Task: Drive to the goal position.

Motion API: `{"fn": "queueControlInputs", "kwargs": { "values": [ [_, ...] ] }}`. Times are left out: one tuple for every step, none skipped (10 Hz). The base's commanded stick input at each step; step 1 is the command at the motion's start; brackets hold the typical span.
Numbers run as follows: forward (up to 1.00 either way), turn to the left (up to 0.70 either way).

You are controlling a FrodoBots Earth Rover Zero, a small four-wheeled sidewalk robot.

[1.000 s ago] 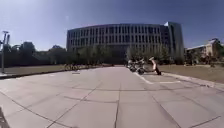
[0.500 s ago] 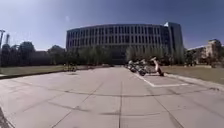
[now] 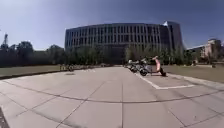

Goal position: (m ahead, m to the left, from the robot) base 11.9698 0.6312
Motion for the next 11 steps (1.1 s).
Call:
{"fn": "queueControlInputs", "kwargs": {
  "values": [
    [0.7,0.0],
    [0.7,0.0],
    [0.7,0.0],
    [0.7,0.0],
    [0.7,0.0],
    [0.7,0.0],
    [0.7,0.0],
    [0.7,0.0],
    [0.7,0.0],
    [0.7,0.0],
    [0.7,0.0]
  ]
}}
